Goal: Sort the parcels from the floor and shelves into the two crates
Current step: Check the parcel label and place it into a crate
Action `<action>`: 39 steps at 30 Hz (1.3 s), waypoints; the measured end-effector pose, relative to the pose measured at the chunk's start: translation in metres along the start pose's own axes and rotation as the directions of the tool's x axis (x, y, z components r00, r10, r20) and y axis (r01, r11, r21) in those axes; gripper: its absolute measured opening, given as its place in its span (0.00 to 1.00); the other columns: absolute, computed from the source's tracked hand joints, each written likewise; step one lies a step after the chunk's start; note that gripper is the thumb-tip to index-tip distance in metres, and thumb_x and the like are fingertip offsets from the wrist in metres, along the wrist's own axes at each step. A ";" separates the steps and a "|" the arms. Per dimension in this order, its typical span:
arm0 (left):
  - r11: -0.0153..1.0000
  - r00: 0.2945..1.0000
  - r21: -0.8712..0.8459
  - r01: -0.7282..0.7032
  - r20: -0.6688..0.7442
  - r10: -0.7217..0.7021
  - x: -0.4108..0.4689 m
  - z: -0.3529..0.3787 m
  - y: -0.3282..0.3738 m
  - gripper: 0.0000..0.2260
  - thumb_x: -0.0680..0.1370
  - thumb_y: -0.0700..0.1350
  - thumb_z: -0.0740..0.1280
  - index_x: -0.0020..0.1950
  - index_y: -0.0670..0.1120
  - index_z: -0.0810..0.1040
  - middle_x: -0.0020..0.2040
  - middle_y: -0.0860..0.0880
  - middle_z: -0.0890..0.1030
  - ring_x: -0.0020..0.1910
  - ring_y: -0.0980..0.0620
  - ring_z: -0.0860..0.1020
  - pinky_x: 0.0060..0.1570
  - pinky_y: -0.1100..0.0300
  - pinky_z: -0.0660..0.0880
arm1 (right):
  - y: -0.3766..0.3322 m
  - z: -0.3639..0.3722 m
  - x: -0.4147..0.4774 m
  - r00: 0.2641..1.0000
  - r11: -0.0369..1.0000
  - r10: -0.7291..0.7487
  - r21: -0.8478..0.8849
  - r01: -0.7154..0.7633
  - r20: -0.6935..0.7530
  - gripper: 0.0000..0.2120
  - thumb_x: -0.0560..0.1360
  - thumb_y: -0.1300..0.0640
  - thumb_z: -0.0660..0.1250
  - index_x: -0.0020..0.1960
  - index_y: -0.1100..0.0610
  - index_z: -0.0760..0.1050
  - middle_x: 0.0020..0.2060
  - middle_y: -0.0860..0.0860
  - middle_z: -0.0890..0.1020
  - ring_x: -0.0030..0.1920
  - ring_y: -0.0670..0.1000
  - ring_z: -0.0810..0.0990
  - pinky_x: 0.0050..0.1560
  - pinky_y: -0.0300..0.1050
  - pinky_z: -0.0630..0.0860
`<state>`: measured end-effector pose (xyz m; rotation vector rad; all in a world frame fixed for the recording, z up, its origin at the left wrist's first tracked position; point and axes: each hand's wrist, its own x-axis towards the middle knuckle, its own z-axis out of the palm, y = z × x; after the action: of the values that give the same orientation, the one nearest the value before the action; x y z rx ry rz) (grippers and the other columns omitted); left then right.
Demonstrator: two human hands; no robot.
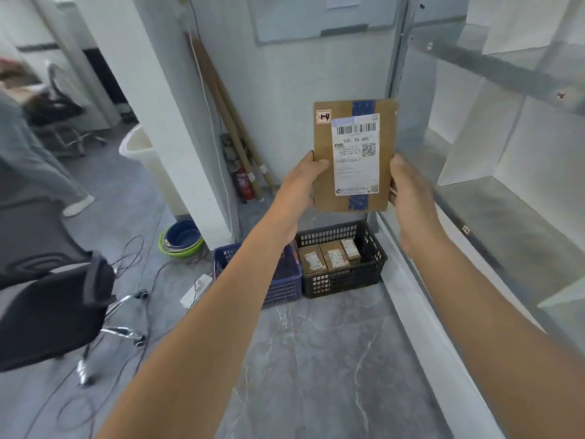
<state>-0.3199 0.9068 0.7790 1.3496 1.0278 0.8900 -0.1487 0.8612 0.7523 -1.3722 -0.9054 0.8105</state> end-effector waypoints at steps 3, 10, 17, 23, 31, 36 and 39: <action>0.998 0.996 -0.025 0.064 -0.058 -0.065 0.009 -0.018 -0.012 0.14 0.85 0.53 0.61 0.70 0.58 0.73 0.65 0.57 0.79 0.64 0.58 0.76 0.59 0.55 0.73 | 0.015 0.016 0.013 0.995 0.999 0.053 -0.018 -0.052 0.087 0.16 0.86 0.41 0.55 0.52 0.38 0.82 0.57 0.37 0.86 0.66 0.46 0.79 0.75 0.59 0.69; 0.985 0.975 -0.066 0.158 -0.147 -0.166 0.049 -0.070 -0.053 0.06 0.85 0.54 0.60 0.56 0.65 0.75 0.60 0.61 0.80 0.60 0.61 0.76 0.58 0.53 0.72 | 0.064 0.076 0.064 0.967 0.989 0.133 -0.091 -0.115 0.217 0.26 0.79 0.31 0.56 0.69 0.41 0.78 0.67 0.40 0.82 0.71 0.47 0.76 0.76 0.61 0.68; 0.969 0.951 -0.057 0.242 -0.185 -0.249 0.132 -0.150 -0.107 0.10 0.83 0.59 0.61 0.62 0.67 0.77 0.64 0.60 0.80 0.67 0.56 0.75 0.68 0.44 0.70 | 0.122 0.164 0.140 0.919 0.958 0.284 -0.129 -0.258 0.273 0.40 0.71 0.25 0.59 0.78 0.42 0.70 0.75 0.42 0.75 0.77 0.47 0.71 0.79 0.60 0.64; 0.914 0.896 -0.154 0.375 -0.192 -0.400 0.196 -0.205 -0.147 0.06 0.84 0.54 0.61 0.53 0.62 0.77 0.57 0.58 0.81 0.57 0.57 0.79 0.51 0.57 0.76 | 0.170 0.234 0.192 0.868 0.900 0.429 -0.201 -0.387 0.248 0.42 0.68 0.24 0.59 0.76 0.43 0.73 0.73 0.44 0.78 0.74 0.49 0.75 0.77 0.60 0.68; 0.822 0.787 -0.201 0.532 -0.240 -0.568 0.275 -0.251 -0.217 0.03 0.84 0.51 0.63 0.52 0.55 0.76 0.52 0.56 0.81 0.54 0.53 0.80 0.51 0.55 0.78 | 0.230 0.302 0.250 0.770 0.811 0.578 -0.293 -0.506 0.270 0.15 0.88 0.44 0.54 0.63 0.46 0.78 0.60 0.45 0.84 0.62 0.47 0.80 0.62 0.45 0.74; 0.755 0.715 -0.207 0.622 -0.245 -0.655 0.336 -0.271 -0.276 0.06 0.83 0.54 0.63 0.58 0.55 0.75 0.55 0.55 0.81 0.54 0.55 0.79 0.54 0.50 0.76 | 0.286 0.337 0.302 0.711 0.750 0.655 -0.325 -0.576 0.254 0.13 0.88 0.47 0.54 0.63 0.46 0.76 0.58 0.45 0.82 0.57 0.46 0.79 0.50 0.40 0.73; 0.701 0.665 -0.187 0.688 -0.223 -0.713 0.377 -0.278 -0.314 0.19 0.81 0.58 0.64 0.70 0.53 0.72 0.61 0.53 0.81 0.58 0.52 0.79 0.58 0.48 0.77 | 0.328 0.352 0.335 0.652 0.693 0.715 -0.375 -0.615 0.251 0.15 0.88 0.46 0.54 0.63 0.49 0.78 0.63 0.48 0.83 0.63 0.50 0.80 0.54 0.44 0.74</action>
<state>-0.4807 1.3390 0.4548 0.6359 1.5680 0.5151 -0.3013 1.3341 0.4401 -1.8646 -0.7986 1.6326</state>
